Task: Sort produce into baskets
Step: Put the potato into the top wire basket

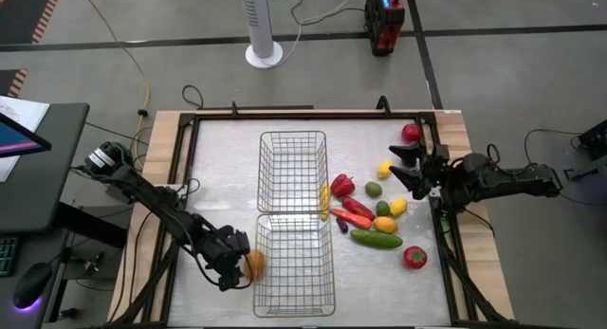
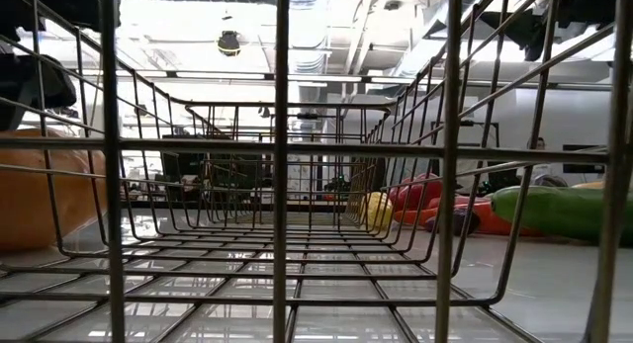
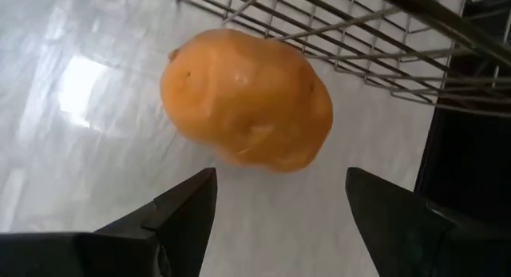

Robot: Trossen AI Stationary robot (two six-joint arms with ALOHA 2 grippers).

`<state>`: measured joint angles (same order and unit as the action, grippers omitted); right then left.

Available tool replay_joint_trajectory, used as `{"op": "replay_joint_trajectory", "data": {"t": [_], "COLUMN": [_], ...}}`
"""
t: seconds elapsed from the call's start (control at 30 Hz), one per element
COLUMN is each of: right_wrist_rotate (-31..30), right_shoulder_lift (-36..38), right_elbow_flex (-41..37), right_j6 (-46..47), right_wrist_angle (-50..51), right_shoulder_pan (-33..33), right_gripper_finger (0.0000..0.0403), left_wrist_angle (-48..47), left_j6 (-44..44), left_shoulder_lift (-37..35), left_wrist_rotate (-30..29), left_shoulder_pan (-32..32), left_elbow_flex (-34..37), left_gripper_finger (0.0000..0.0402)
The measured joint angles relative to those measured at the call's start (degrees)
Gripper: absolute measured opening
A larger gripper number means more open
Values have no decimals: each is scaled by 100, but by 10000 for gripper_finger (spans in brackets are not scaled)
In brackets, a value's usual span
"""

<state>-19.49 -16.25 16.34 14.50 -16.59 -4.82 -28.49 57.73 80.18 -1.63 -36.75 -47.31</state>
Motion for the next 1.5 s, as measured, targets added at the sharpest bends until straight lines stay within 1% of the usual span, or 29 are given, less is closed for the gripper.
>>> {"op": "replay_joint_trajectory", "data": {"t": [0.1, 0.23, 0.37, 0.53, 0.7, 0.8, 1.0, 1.1, 1.3, 1.5], "right_wrist_rotate": [0, 0, 0, -2, -2, -2, -2, -1, 0, 0], "right_shoulder_lift": [-18, -59, -141, -252, -302, -296, -299, -299, -299, -299], "right_elbow_flex": [0, 0, -2, 0, 0, 0, 0, 0, 0, 0], "right_j6": [0, 2, 44, 47, 61, 61, 61, 110, 156, 157], "right_wrist_angle": [-42, -12, 2, -20, -71, -75, -67, -58, -47, -47], "right_shoulder_pan": [0, -1, 0, 0, 0, 0, -2, -2, -1, -2], "right_gripper_finger": [382, 382, 382, 382, 382, 382, 382, 382, 382, 382], "left_wrist_angle": [-17, -200, -248, -256, -180, -126, -113, -105, 190, 111], "left_j6": [-2, -7, -114, -222, -288, -130, 371, 484, 479, 421], "left_shoulder_lift": [0, 0, 0, 0, 0, 9, 22, 160, 562, 521], "left_wrist_rotate": [139, -20, -61, -126, -522, -747, -1373, -1554, -1479, -1455], "left_shoulder_pan": [86, 157, 160, 157, 157, 156, 27, -51, -149, -149], "left_elbow_flex": [0, 0, 0, 0, 0, 0, 2, 2, -26, -19], "left_gripper_finger": [265, 268, 281, 321, 368, 383, 387, 387, 387, 382]}}
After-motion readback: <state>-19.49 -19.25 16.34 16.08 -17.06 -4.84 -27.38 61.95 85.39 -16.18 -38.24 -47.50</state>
